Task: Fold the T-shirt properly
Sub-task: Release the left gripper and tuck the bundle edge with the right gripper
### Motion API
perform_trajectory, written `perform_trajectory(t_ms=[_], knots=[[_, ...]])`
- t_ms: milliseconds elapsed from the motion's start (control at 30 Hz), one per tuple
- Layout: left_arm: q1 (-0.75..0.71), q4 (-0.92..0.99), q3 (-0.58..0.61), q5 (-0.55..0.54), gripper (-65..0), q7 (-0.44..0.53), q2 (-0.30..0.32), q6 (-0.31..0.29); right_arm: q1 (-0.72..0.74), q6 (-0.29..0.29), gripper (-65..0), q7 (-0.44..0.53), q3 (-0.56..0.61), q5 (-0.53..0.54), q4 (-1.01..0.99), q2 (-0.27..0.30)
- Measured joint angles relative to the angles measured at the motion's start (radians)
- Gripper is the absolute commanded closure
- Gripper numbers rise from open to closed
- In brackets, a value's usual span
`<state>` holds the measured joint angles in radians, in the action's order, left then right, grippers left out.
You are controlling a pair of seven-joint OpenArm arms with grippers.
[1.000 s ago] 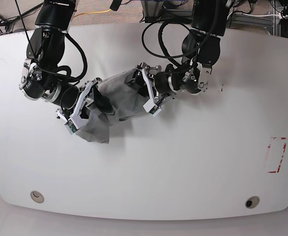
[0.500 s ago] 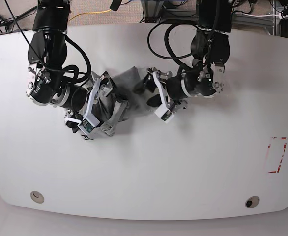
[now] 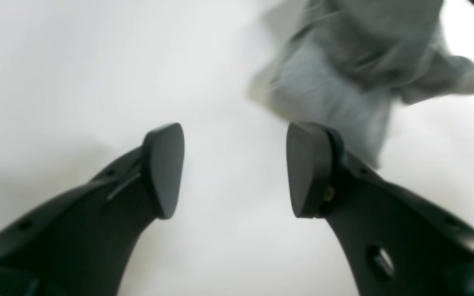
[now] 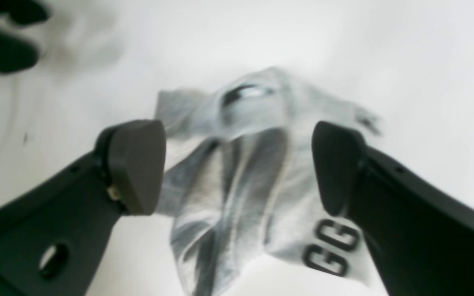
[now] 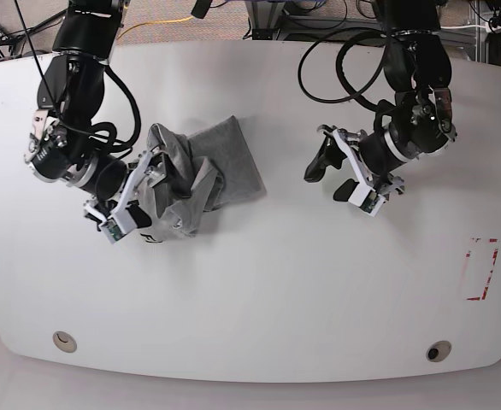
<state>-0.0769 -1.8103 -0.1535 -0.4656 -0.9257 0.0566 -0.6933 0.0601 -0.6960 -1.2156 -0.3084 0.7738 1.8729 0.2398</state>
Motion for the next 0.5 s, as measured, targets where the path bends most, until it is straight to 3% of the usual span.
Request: perform_trajectory(t_ms=[167,333,500], knots=[[-0.045,0.001,-0.017,0.0,-36.5,-0.002,0.036,-0.001,-0.032,-0.001,-52.3,0.007,-0.145,0.096,-0.033,-0.01],[-0.061,-0.001,-0.06,-0.003,-36.5,0.003,0.042,-0.003,-0.032,0.001,-52.0,-0.01,-0.138,0.136,-0.159,-0.018],[-0.076,0.0,-0.074,0.002,-36.5,-0.002,0.047,-0.003,-0.04,0.0,-51.8,-0.005,-0.129,0.149,-0.204,-0.075]])
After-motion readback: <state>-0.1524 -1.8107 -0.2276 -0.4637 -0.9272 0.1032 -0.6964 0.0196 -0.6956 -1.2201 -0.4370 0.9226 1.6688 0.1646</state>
